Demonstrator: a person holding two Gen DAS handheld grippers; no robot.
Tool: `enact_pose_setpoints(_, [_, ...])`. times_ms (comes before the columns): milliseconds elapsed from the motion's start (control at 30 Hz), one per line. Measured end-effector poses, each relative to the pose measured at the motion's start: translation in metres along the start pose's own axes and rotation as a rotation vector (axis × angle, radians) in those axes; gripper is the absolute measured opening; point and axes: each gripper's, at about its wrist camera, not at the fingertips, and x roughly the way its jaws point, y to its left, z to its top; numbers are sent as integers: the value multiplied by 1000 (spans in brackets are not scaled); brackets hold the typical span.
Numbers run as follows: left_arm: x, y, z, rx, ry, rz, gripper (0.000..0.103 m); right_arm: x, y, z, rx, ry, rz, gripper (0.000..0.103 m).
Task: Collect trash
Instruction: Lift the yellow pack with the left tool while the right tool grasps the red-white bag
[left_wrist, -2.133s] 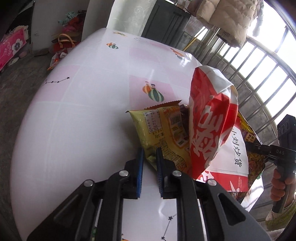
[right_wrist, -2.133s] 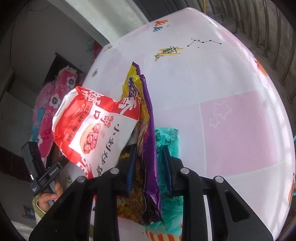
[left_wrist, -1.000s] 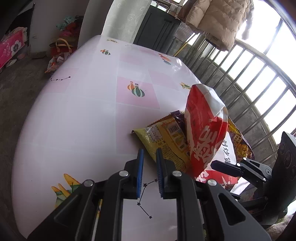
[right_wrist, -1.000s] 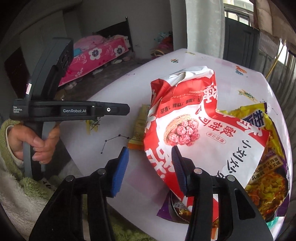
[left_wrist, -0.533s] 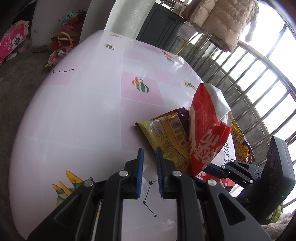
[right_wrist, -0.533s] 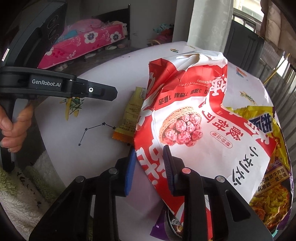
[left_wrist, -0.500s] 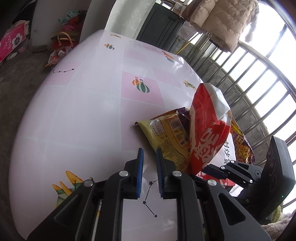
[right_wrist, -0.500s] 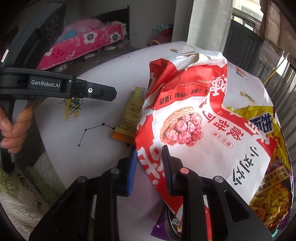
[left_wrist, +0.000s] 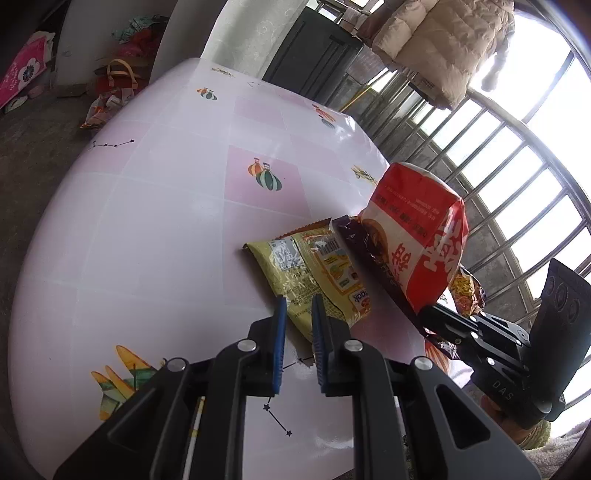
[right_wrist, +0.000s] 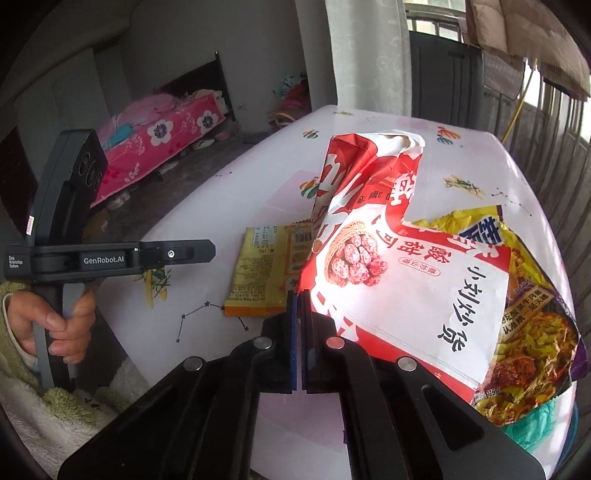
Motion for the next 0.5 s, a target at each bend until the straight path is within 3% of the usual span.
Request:
enact_pose_setpoints(233, [21, -4, -4, -44, 110, -56, 31, 0, -22, 0, 101, -12, 42, 0])
enact_pose_setpoints(367, [32, -17, -4, 21, 128, 27, 34, 3, -18, -6, 119, -7, 63, 0])
enact_pose_setpoints(500, [39, -41, -8, 190, 112, 139, 34, 0, -18, -4, 121, -17, 69, 0])
